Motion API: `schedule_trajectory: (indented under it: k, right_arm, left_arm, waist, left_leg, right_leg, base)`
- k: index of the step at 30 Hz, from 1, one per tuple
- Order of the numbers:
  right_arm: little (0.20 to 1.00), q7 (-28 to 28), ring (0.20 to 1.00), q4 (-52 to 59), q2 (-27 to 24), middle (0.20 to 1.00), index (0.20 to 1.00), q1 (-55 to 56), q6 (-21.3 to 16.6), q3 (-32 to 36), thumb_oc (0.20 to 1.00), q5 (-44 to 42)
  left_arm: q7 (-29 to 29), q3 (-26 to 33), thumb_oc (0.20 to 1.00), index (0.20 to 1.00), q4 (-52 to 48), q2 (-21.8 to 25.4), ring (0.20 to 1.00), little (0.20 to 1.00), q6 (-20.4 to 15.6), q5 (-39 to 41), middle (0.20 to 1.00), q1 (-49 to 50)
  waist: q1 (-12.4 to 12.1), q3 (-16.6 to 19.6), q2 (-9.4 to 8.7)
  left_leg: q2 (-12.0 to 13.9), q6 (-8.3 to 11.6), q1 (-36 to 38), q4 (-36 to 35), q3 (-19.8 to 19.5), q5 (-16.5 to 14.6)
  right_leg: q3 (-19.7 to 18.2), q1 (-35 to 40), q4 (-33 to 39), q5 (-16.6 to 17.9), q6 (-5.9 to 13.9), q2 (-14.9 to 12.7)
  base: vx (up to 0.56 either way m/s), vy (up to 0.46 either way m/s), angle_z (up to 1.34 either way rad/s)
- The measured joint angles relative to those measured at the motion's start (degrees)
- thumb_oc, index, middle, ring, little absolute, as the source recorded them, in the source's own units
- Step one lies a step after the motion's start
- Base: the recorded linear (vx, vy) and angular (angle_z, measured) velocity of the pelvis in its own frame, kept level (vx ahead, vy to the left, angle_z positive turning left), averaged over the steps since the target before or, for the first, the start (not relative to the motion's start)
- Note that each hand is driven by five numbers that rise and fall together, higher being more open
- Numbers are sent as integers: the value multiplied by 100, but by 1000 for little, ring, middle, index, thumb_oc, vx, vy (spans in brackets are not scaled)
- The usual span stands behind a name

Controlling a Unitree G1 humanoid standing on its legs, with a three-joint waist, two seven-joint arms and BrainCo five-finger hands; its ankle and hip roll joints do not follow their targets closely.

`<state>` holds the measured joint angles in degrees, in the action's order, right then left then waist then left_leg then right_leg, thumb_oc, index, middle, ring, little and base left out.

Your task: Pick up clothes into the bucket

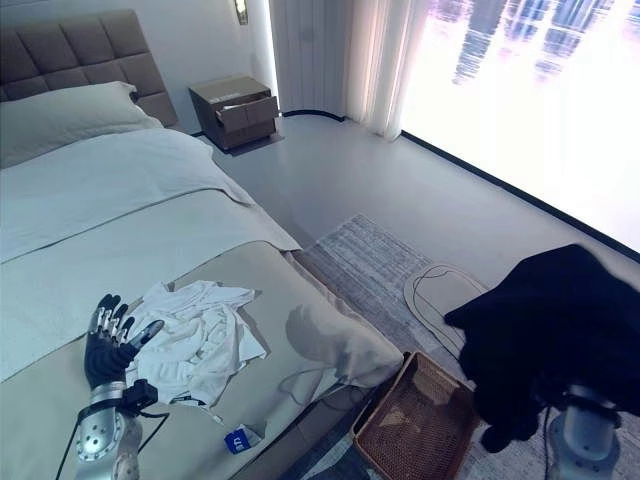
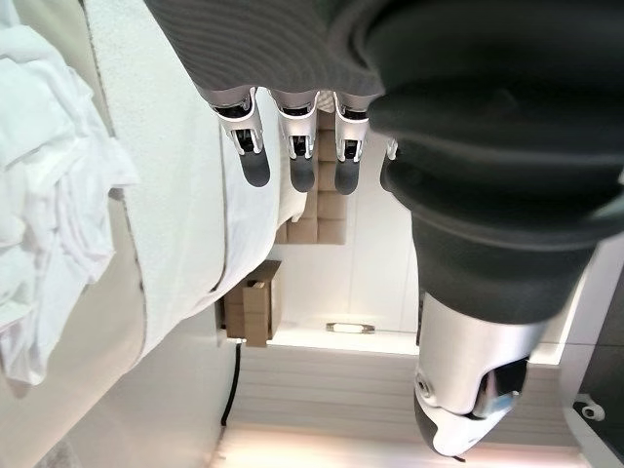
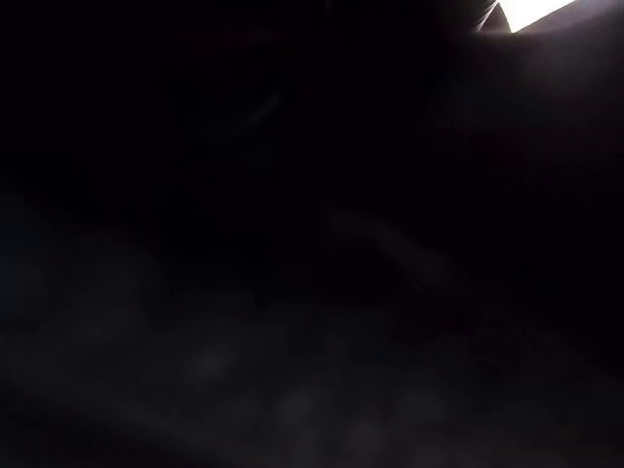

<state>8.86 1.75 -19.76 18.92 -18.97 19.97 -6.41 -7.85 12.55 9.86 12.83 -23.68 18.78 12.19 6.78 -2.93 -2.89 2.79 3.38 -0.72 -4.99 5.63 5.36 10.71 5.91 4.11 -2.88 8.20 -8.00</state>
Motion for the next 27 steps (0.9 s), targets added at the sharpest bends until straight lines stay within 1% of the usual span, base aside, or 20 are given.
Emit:
schedule_trajectory:
  k: [1,3,4,6,8,16,19,23,25,27]
  right_arm:
    - [200,-45,200,-107,17,200,200,81,26,-131,200,11]
    - [200,-71,200,-668,111,200,200,18,43,-347,200,27]
    - [200,-63,200,-970,168,200,200,24,156,-440,200,29]
    - [200,-19,200,-1166,199,200,200,52,234,-547,200,80]
    - [200,26,200,-1174,290,200,200,61,294,-557,200,127]
    - [200,44,200,-1065,310,200,200,39,246,-492,200,115]
    - [200,56,200,-1071,310,200,200,38,236,-493,200,117]
    - [200,177,200,-1323,309,200,200,23,238,-507,200,163]
    - [200,268,200,-1639,309,200,200,-31,246,-514,200,280]
    - [200,434,200,-2300,280,200,200,-283,251,-571,200,315]
  left_arm:
    - [-11,-1,1000,1000,0,0,1000,1000,-8,0,1000,1]
    - [-45,-3,1000,1000,0,-1,1000,1000,-48,-1,1000,-2]
    - [-92,-3,1000,1000,0,-3,1000,1000,-56,-1,1000,-2]
    - [-151,0,1000,1000,0,-3,1000,1000,-71,-1,1000,-2]
    - [-251,2,1000,1000,0,-2,1000,1000,-97,-1,1000,-3]
    - [-389,-4,1000,1000,0,-9,1000,1000,-149,-3,1000,0]
    - [-389,-5,1000,1000,0,-9,1000,1000,-151,-4,1000,-2]
    - [-389,-4,1000,1000,0,-7,1000,1000,-151,-5,1000,-5]
    - [-387,-6,1000,1000,0,-8,1000,1000,-152,-6,1000,-7]
    - [-388,-11,1000,1000,-3,-4,1000,1000,-179,-5,1000,-6]
  waist:
    - [0,-5,8]
    - [-25,-6,4]
    - [-43,-17,21]
    - [-69,-46,61]
    - [-69,-77,118]
    - [-71,-97,106]
    - [-72,-179,107]
    - [-94,-234,99]
    - [-125,-242,92]
    - [-147,-273,98]
  left_leg:
    - [-2,0,-2,1,7,0]
    - [1,0,-4,0,10,0]
    - [-5,0,-5,0,11,0]
    - [-11,0,-6,0,11,0]
    - [-18,0,-7,0,11,0]
    - [-14,0,-10,-1,11,-1]
    - [-13,0,-10,0,11,-1]
    - [-19,0,-13,0,10,-1]
    - [-21,0,-17,1,10,-1]
    - [-20,-1,-81,22,-9,1]
  right_leg:
    - [-4,-8,-5,0,0,-5]
    - [-10,-14,-13,-1,1,-11]
    - [-10,-16,-13,-1,1,-11]
    - [-10,-16,-13,-1,1,-16]
    - [-10,-15,-8,0,3,-21]
    - [-9,-14,3,0,3,-21]
    - [-9,-13,2,0,3,-20]
    - [-8,-15,0,0,3,-22]
    - [-6,-17,0,-1,3,-22]
    - [7,-78,-63,-5,5,-21]
  base:
    - [0,0,0]
    - [0,0,0]
    - [0,0,0]
    - [0,0,0]
    - [0,0,0]
    - [0,0,0]
    - [0,0,0]
    - [0,0,0]
    - [-34,9,1]
    - [-77,19,4]
